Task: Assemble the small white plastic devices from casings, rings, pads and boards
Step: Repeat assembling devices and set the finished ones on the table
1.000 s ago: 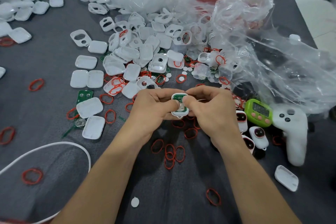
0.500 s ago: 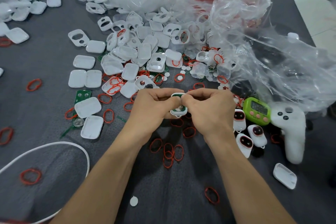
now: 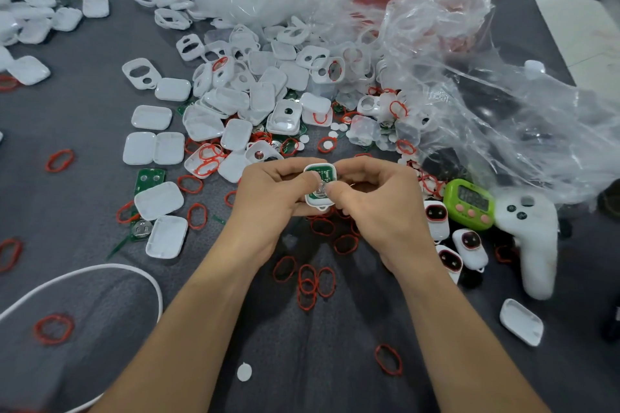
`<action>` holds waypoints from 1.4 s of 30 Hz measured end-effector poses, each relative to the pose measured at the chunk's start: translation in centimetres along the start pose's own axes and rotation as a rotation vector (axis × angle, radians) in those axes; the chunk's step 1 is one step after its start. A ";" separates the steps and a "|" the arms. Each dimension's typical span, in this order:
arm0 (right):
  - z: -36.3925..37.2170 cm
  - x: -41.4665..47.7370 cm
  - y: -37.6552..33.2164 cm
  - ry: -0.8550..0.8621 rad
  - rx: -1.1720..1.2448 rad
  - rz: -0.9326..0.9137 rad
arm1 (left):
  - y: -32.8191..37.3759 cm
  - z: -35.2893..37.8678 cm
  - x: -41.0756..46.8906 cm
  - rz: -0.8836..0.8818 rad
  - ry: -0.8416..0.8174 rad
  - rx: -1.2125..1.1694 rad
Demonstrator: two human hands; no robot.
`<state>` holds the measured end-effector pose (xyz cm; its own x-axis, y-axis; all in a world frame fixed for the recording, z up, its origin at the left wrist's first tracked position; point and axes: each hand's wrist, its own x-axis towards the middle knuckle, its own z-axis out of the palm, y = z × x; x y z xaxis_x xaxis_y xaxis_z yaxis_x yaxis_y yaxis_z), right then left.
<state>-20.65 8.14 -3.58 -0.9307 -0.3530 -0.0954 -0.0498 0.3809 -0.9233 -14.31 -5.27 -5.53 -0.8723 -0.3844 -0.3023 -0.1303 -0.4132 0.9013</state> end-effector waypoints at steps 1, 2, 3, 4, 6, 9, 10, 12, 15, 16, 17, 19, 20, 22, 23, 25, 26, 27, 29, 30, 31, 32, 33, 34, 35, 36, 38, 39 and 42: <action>0.0 0.0 -0.1 -0.002 -0.005 0.001 | 0.0 0.0 0.0 -0.001 0.003 -0.005; -0.1 0.0 -0.2 0.000 0.000 0.007 | 0.0 0.0 0.0 -0.004 0.005 -0.014; -0.2 0.0 -0.3 0.016 0.017 0.021 | 0.0 -0.1 -0.1 -0.010 0.007 -0.026; -0.6 0.1 -0.4 0.052 0.034 0.035 | 0.1 -0.1 -0.1 -0.016 0.006 -0.041; -2.3 0.6 -0.5 0.171 -0.026 0.031 | 0.2 -0.3 0.0 -0.030 0.002 -0.076; -5.8 1.2 -0.6 0.290 -0.354 -0.040 | 0.3 -0.5 0.1 -0.049 -0.009 -0.123; -6.8 1.3 -0.6 0.286 -0.451 -0.055 | 0.3 -0.5 0.2 -0.049 -0.009 -0.122; -8.1 1.4 -0.6 0.196 -0.599 -0.060 | 0.2 -0.5 0.3 -0.037 -0.006 -0.111; -8.3 1.5 -0.5 0.017 -0.702 -0.043 | 0.2 -0.6 0.3 -0.011 0.012 -0.093; -8.1 1.5 -0.5 -0.011 -0.706 -0.034 | 0.2 -0.6 0.3 -0.004 0.017 -0.088; -7.8 1.5 -0.6 -0.022 -0.703 -0.024 | 0.2 -0.6 0.2 0.002 0.024 -0.086; -6.6 1.4 -0.8 -0.043 -0.703 -0.027 | 0.3 -0.7 0.2 0.010 0.038 -0.081; -5.9 1.3 -0.9 -0.060 -0.719 -0.043 | 0.3 -0.7 0.1 0.012 0.040 -0.073; -4.5 1.0 -1.1 -0.074 -0.794 -0.086 | 0.4 -0.6 0.1 0.013 0.046 -0.062; -4.0 0.9 -1.0 -0.075 -0.831 -0.103 | 0.4 -0.5 0.1 0.011 0.050 -0.061; -3.7 0.9 -0.8 -0.063 -0.856 -0.104 | 0.4 -0.4 0.1 0.004 0.060 -0.072; -3.8 0.9 -0.7 -0.043 -0.841 -0.092 | 0.5 -0.4 0.1 -0.004 0.064 -0.082; -4.0 0.9 -0.5 -0.011 -0.804 -0.078 | 0.6 -0.4 0.1 -0.015 0.067 -0.094; -4.4 0.8 -0.3 0.073 -0.647 -0.072 | 0.7 -0.4 0.2 -0.037 0.062 -0.117; -4.6 0.7 -0.3 0.089 -0.490 -0.065 | 0.7 -0.3 0.3 -0.042 0.060 -0.121; -4.7 0.6 -0.4 0.061 -0.249 -0.036 | 0.7 -0.3 0.3 -0.045 0.060 -0.121; -4.7 0.4 -0.5 -0.022 0.070 0.013 | 0.6 -0.3 0.3 -0.045 0.058 -0.119; -4.7 0.2 -0.6 -0.130 0.389 0.082 | 0.6 -0.3 0.3 -0.042 0.053 -0.118; -4.6 0.0 -0.7 -0.225 0.658 0.168 | 0.6 -0.3 0.3 -0.039 0.047 -0.115; -4.5 -0.2 -0.7 -0.297 0.851 0.250 | 0.6 -0.3 0.3 -0.037 0.042 -0.111; -4.3 -0.3 -0.7 -0.345 0.962 0.311 | 0.6 -0.3 0.2 -0.036 0.039 -0.106; -4.1 -0.5 -0.6 -0.389 1.017 0.360 | 0.6 -0.4 0.3 -0.033 0.038 -0.101; -3.9 -0.5 -0.5 -0.391 1.006 0.367 | 0.5 -0.5 0.3 -0.032 0.037 -0.100; -3.2 -0.6 -0.5 -0.355 0.947 0.353 | 0.4 -0.5 0.2 -0.023 0.028 -0.094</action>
<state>-21.22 10.88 -1.85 -0.6716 -0.6390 -0.3750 0.6448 -0.2548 -0.7206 -14.32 -5.96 -5.45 -0.8557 -0.3967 -0.3323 -0.1040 -0.4972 0.8614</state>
